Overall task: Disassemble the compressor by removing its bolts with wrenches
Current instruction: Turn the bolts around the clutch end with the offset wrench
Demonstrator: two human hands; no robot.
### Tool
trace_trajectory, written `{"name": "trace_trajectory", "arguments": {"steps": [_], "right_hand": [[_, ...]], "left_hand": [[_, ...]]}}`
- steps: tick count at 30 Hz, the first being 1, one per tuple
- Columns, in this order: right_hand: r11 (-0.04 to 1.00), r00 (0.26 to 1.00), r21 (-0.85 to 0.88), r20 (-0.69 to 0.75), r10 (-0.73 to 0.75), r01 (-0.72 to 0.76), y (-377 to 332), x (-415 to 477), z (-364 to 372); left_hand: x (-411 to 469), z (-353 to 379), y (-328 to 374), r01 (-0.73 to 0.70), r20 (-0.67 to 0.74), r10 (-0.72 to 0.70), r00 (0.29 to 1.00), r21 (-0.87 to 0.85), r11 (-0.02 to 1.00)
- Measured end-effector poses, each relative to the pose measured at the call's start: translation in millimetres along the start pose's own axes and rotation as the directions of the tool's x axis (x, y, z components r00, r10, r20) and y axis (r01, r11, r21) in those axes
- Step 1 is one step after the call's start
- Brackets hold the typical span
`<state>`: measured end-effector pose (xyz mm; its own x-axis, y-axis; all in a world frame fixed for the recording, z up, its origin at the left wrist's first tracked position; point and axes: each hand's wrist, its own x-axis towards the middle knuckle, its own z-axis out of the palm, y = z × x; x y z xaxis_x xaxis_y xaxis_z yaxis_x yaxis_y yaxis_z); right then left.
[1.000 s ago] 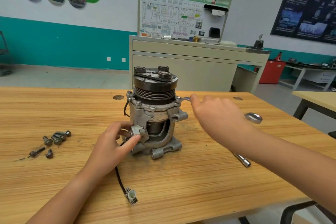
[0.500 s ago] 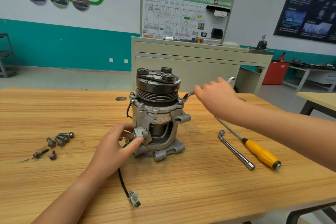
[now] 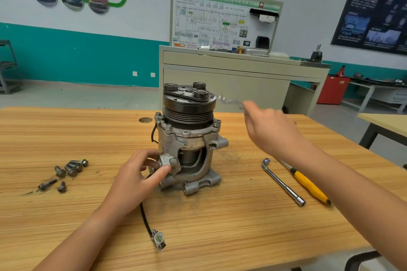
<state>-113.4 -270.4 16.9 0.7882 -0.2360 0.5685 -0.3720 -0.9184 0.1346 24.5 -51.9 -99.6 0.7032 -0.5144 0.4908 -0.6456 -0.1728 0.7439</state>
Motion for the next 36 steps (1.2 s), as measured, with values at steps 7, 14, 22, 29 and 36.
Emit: {"name": "trace_trajectory", "arguments": {"steps": [7,14,22,29,36], "right_hand": [[0.977,0.96,-0.2,0.279,-0.021,0.079,-19,-9,-7],[0.886,0.941,-0.394,0.317,-0.121,0.246,-25,-2,-12],[0.849,0.905,-0.337,0.274,-0.325,0.406,18,49,22],[0.893,0.906,-0.197,-0.039,-0.421,0.406,7,59,47],[0.981,0.988,0.192,-0.154,0.01,0.02,35,8,7]], "left_hand": [[-1,0,2,0.002,-0.003,-0.002,1.0,-0.012,1.0],[-1,0,1,-0.002,-0.003,0.002,1.0,-0.011,1.0],[2,-1,-1,-0.012,-0.002,0.012,1.0,0.0,1.0],[1,-2,0,-0.018,0.002,0.018,1.0,0.006,1.0],[1,0,0,-0.014,-0.002,0.014,1.0,-0.006,1.0]]}}
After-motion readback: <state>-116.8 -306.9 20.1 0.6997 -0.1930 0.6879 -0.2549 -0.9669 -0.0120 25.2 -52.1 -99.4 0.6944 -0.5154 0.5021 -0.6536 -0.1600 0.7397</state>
